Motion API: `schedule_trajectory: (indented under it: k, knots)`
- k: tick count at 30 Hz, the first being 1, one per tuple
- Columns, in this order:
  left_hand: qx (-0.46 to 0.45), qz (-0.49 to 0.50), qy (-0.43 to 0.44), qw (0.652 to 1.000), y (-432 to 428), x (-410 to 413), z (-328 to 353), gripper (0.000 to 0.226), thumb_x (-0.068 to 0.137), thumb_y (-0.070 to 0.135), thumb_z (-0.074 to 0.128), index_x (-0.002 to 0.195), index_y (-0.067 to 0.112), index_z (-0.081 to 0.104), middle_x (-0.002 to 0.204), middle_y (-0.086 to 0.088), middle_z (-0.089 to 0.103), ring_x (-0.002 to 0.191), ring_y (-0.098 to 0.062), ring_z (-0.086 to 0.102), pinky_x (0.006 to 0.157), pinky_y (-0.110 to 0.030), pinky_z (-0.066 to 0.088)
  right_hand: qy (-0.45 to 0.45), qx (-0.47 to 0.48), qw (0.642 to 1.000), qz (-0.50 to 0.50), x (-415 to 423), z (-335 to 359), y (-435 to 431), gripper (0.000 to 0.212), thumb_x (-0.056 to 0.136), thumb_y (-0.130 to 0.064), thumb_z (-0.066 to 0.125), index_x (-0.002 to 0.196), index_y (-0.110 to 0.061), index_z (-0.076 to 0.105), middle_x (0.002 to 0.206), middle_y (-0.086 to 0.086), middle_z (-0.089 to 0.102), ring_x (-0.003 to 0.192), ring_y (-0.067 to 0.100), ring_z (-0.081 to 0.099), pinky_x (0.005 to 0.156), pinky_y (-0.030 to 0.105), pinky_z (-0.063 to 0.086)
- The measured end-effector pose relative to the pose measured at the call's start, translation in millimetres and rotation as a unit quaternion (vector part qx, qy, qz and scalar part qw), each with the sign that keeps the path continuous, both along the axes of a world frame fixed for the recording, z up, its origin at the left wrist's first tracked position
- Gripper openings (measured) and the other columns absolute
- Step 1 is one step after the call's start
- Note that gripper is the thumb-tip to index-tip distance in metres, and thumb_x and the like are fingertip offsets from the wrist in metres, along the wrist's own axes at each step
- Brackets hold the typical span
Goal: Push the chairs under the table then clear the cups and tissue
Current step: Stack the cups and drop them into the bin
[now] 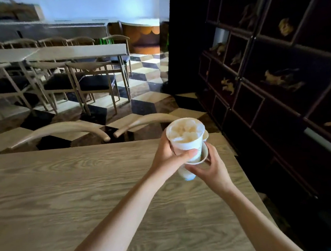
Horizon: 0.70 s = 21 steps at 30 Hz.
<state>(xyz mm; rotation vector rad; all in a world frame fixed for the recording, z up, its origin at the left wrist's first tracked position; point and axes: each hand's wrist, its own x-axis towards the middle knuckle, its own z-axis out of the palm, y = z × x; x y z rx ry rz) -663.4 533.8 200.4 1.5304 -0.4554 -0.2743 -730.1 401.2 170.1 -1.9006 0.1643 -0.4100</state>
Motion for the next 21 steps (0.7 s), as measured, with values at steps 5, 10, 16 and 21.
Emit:
schedule_trajectory:
  k: [5,10,16,21]
  knots:
    - [0.029,-0.023,-0.013,0.999,-53,11,-10,0.072,0.068,0.007,0.083,0.116,0.042,0.042,0.119,0.013,0.059,0.101,0.015,0.057,0.081,-0.008,0.049,-0.023,-0.002,1.000,0.008,15,10,-48,0.058,0.074,-0.017,0.079,0.117,-0.036,0.046,0.116,-0.012,0.057,0.105,-0.001,0.057,0.088,0.015,0.049]
    - [0.046,0.015,0.025,0.999,-70,14,-45,0.071,0.061,0.015,0.086,0.117,0.042,0.051,0.110,0.015,0.068,0.102,0.004,0.063,0.081,-0.019,0.054,0.059,-0.026,0.989,0.130,32,-21,-91,0.069,0.072,-0.019,0.079,0.124,-0.043,0.042,0.126,-0.015,0.054,0.119,0.002,0.051,0.098,0.020,0.043]
    - [0.056,0.089,0.083,0.991,-46,24,-81,0.078,0.046,0.031,0.085,0.118,0.026,0.054,0.109,0.008,0.071,0.101,-0.007,0.066,0.086,-0.026,0.053,0.202,-0.046,0.978,-0.013,79,-98,-149,0.102,0.070,-0.027,0.082,0.148,-0.013,0.018,0.154,0.006,0.026,0.142,0.023,0.023,0.116,0.045,0.026]
    - [0.063,0.126,0.107,0.984,-22,24,-95,0.079,0.043,0.023,0.086,0.113,0.029,0.050,0.107,0.008,0.067,0.093,0.001,0.067,0.077,-0.016,0.053,0.220,-0.013,0.975,-0.039,134,-125,-147,0.108,0.065,-0.030,0.085,0.147,-0.007,0.017,0.153,0.011,0.025,0.141,0.026,0.025,0.115,0.044,0.027]
